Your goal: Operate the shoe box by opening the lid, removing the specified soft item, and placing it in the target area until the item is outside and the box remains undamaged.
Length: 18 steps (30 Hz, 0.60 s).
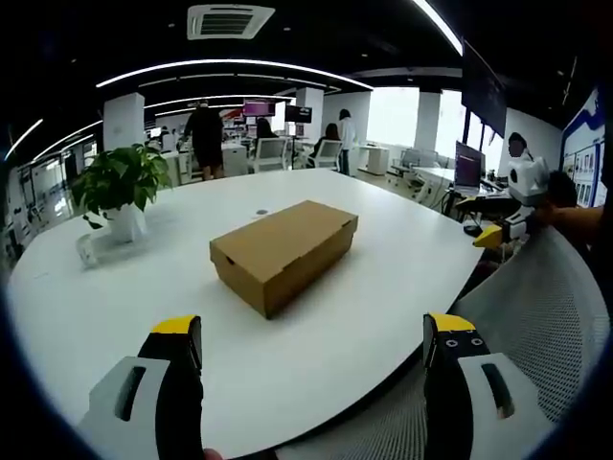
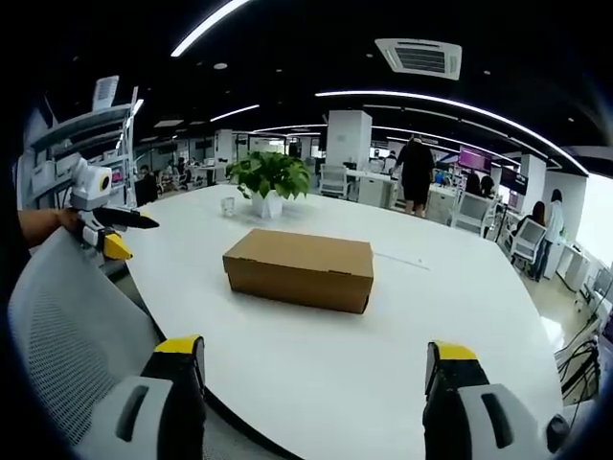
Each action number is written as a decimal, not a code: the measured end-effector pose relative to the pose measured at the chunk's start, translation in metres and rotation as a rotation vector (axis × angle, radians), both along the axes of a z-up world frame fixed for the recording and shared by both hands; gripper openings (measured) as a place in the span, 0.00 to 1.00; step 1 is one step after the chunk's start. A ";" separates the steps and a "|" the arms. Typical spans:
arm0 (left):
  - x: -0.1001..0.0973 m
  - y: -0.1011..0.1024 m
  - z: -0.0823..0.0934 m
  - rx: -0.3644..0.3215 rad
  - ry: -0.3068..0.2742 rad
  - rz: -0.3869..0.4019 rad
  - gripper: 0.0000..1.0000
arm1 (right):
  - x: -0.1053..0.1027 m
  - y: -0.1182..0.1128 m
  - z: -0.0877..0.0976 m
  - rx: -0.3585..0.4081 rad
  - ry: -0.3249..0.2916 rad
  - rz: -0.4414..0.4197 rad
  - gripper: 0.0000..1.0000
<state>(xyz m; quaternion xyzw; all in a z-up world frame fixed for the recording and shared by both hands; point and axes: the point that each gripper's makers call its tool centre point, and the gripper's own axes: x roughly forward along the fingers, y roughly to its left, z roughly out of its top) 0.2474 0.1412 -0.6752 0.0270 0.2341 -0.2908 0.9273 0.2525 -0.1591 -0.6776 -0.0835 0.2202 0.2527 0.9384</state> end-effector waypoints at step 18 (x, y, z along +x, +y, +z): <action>-0.001 -0.006 0.001 0.007 0.008 -0.030 1.00 | 0.001 0.002 0.000 0.007 0.015 0.007 0.96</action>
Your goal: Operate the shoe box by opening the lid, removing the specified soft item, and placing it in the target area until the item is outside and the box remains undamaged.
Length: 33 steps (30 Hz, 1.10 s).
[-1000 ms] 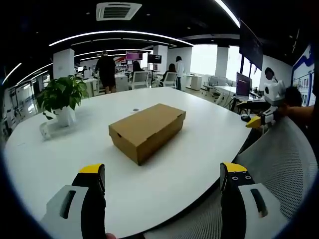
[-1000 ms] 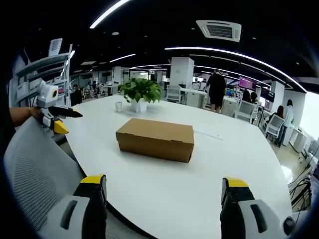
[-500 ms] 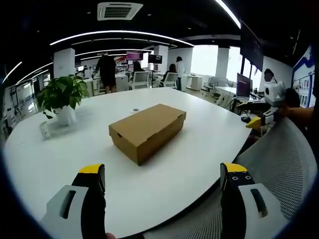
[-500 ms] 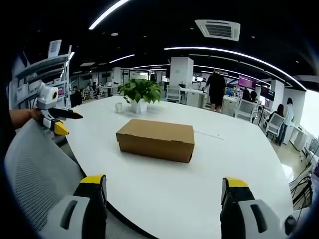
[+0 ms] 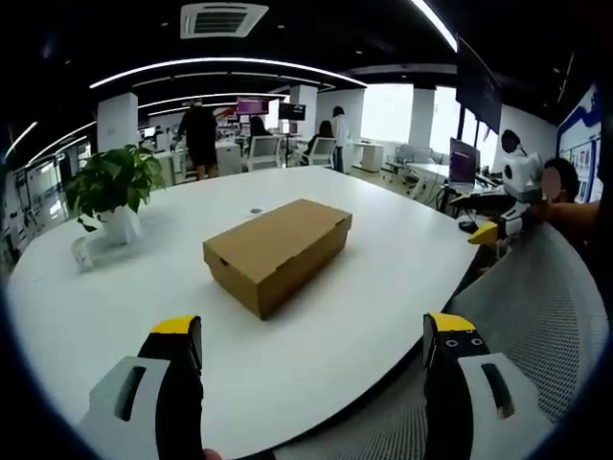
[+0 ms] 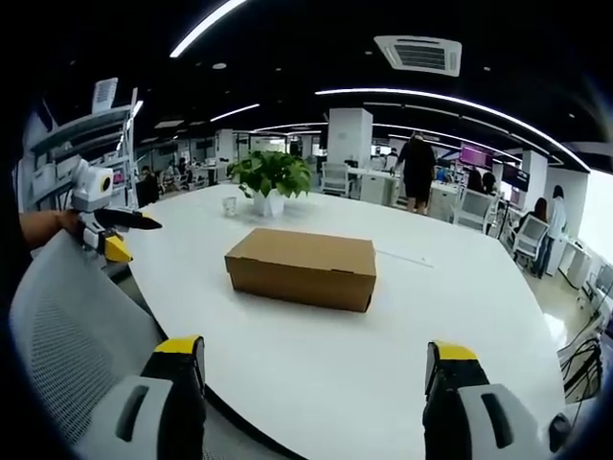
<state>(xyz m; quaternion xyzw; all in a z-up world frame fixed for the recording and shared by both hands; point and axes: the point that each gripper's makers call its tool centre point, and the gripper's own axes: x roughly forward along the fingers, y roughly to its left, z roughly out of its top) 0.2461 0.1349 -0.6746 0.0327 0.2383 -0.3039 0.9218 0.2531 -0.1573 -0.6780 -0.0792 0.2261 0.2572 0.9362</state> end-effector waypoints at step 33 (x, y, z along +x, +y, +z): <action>0.026 0.006 0.005 0.001 0.010 -0.022 1.00 | 0.015 -0.007 -0.007 -0.068 0.053 0.051 0.93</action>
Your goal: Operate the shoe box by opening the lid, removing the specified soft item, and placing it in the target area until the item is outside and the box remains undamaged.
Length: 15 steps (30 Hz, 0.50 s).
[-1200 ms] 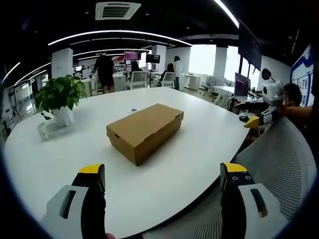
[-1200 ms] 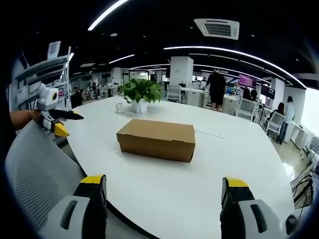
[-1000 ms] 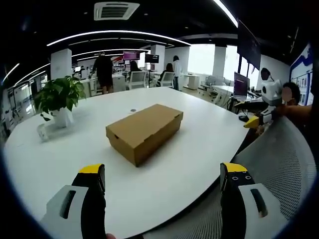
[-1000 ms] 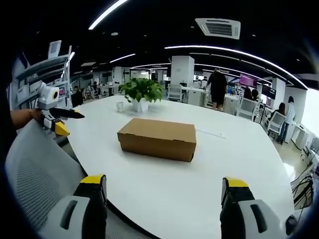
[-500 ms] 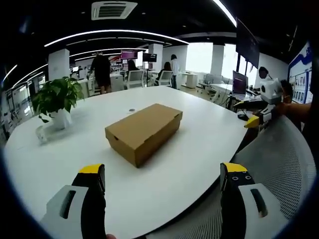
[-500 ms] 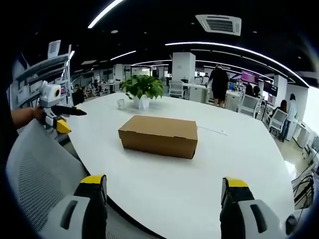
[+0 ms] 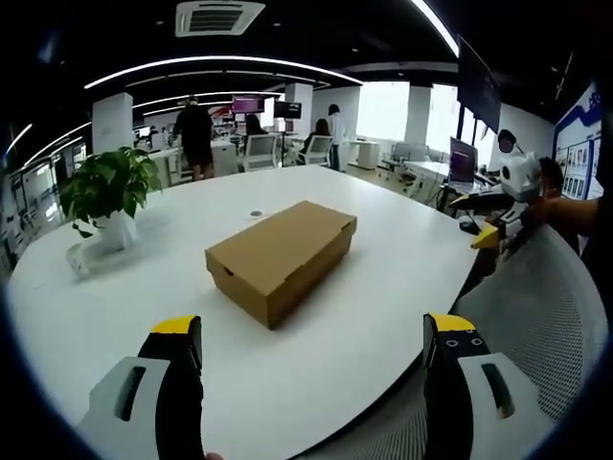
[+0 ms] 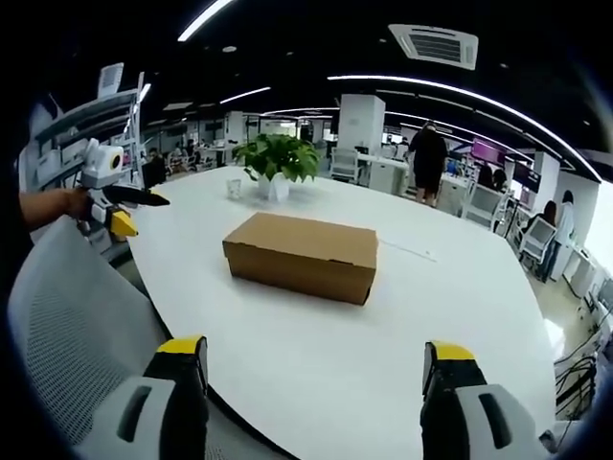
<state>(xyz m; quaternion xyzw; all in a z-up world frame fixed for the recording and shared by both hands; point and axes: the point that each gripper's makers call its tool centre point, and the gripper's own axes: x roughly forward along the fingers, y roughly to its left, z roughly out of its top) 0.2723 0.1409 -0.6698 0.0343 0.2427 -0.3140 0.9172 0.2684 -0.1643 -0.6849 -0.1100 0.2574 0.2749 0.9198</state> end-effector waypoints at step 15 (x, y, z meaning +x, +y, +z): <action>0.021 0.001 -0.014 -0.025 0.021 0.035 0.98 | 0.026 0.004 0.000 -0.009 -0.013 0.068 0.93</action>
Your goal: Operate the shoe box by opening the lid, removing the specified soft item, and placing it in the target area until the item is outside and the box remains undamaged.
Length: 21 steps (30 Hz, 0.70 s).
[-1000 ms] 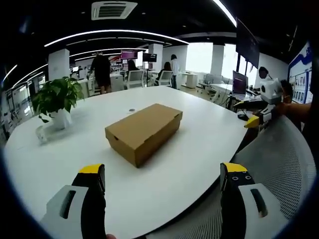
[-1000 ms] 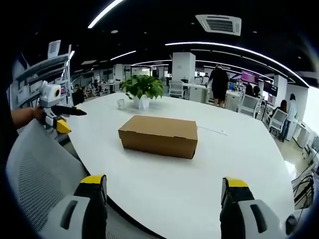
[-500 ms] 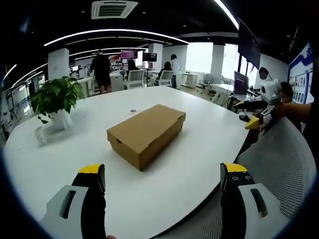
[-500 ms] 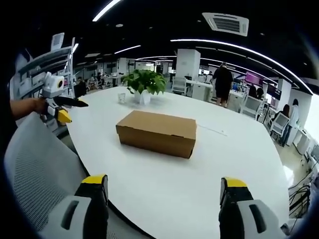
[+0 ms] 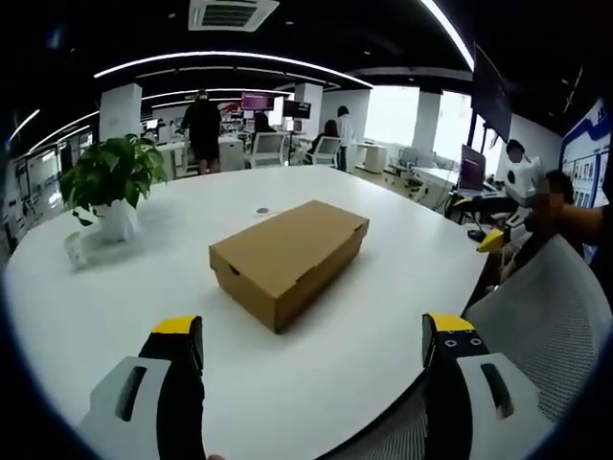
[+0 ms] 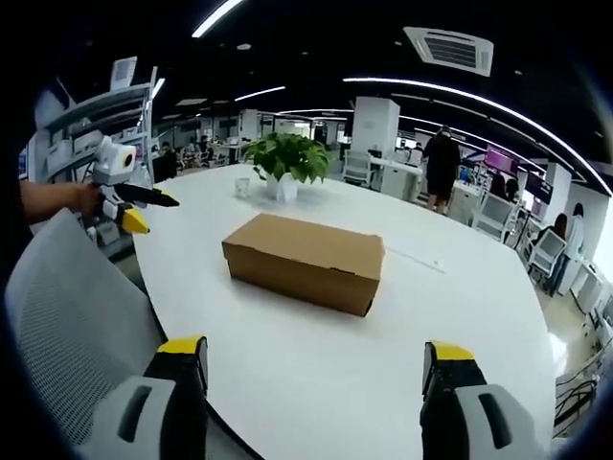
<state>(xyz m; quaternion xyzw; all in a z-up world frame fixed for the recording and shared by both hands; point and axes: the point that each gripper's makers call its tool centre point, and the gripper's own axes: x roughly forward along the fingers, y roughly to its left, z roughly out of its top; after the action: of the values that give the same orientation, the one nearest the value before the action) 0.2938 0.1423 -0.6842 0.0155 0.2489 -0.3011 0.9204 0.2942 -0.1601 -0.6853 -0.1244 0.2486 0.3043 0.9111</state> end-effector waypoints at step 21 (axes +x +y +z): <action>0.021 -0.008 -0.029 0.045 0.019 -0.010 0.97 | 0.039 -0.005 -0.036 -0.005 0.014 0.078 0.90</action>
<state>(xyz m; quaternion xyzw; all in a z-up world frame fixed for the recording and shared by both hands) 0.3145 0.1341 -0.7132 0.0346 0.2643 -0.3000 0.9159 0.3336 -0.1655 -0.7208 -0.1342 0.2508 0.3396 0.8965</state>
